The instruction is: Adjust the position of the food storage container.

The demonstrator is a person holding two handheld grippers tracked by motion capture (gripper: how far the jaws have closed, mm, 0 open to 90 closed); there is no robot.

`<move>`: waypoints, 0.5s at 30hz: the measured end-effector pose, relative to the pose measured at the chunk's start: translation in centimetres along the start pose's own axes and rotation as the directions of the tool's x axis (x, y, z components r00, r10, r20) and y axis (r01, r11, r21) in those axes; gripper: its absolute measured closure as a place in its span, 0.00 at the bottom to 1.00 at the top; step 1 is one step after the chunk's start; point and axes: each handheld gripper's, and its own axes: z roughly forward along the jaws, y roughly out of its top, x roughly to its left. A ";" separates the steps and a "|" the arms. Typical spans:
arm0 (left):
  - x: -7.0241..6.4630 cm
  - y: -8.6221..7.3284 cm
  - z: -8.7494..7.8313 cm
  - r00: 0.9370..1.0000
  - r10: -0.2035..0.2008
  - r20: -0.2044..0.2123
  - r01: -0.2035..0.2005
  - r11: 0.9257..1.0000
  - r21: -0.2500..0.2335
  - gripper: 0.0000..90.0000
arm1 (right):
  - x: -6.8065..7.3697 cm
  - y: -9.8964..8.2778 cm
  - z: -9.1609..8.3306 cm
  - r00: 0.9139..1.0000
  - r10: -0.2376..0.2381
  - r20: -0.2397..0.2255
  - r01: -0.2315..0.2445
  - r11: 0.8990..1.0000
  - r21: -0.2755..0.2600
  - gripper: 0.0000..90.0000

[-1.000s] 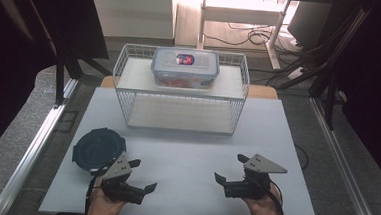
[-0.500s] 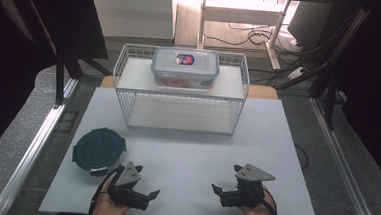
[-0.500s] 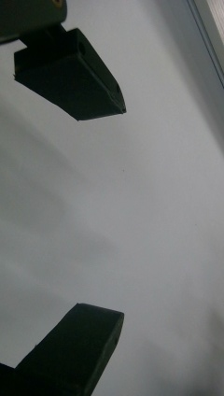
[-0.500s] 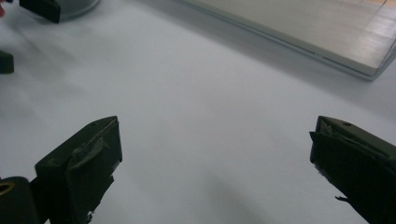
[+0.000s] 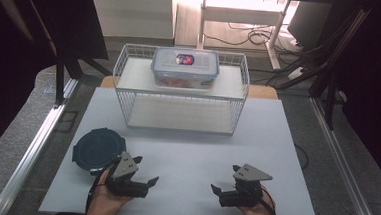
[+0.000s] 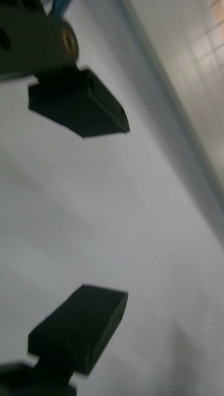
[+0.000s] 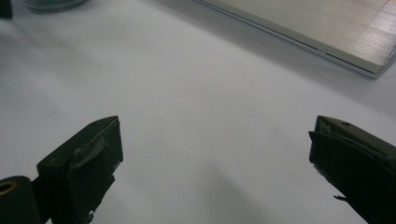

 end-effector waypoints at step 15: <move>10.3 -0.3 -3.3 0.959 -0.247 -0.141 0.243 0.969 -0.042 1.00 | 0.0 -0.2 0.6 1.000 -0.012 -0.003 0.013 0.999 0.031 0.04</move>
